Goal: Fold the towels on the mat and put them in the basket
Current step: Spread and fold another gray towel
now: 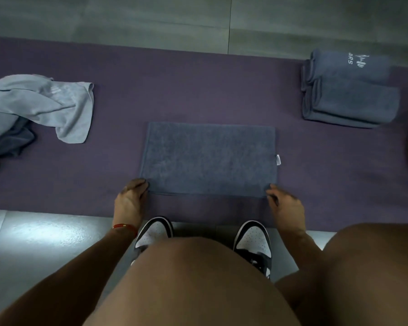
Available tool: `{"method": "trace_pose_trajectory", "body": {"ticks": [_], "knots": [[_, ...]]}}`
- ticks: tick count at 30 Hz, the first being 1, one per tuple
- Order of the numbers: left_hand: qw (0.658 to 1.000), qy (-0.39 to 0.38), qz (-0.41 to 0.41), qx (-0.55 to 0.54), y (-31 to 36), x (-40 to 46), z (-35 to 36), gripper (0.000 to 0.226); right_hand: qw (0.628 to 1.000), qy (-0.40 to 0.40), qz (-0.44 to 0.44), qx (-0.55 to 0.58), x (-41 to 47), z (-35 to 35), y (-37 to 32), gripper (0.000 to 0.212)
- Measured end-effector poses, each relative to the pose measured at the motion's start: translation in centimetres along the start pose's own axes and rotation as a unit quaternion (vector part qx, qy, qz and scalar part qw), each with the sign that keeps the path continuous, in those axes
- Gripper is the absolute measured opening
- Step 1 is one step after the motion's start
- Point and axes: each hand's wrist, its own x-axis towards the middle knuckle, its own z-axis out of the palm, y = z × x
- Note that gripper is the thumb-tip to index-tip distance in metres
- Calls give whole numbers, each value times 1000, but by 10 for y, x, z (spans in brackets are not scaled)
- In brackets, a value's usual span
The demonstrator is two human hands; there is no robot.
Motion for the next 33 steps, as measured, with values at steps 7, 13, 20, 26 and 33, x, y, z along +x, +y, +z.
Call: {"method": "trace_pose_trajectory", "body": {"ticks": [7,13,20,26,33], "knots": [[986,-45,-11,160,23,1,-14,34,990,49,-38,-126,-1,-9,-25,37],[983,-89,72,144,82,79,10,56,979,-60,-163,-109,81,8,-68,62],[961,-172,42,213,90,165,68,66,938,-139,-218,-232,174,45,-81,67],[969,-111,37,216,78,159,80,70,944,-111,-215,-223,178,56,-66,69],[978,-52,-81,186,56,160,77,73,967,-73,-106,-220,178,40,-29,77]]}}
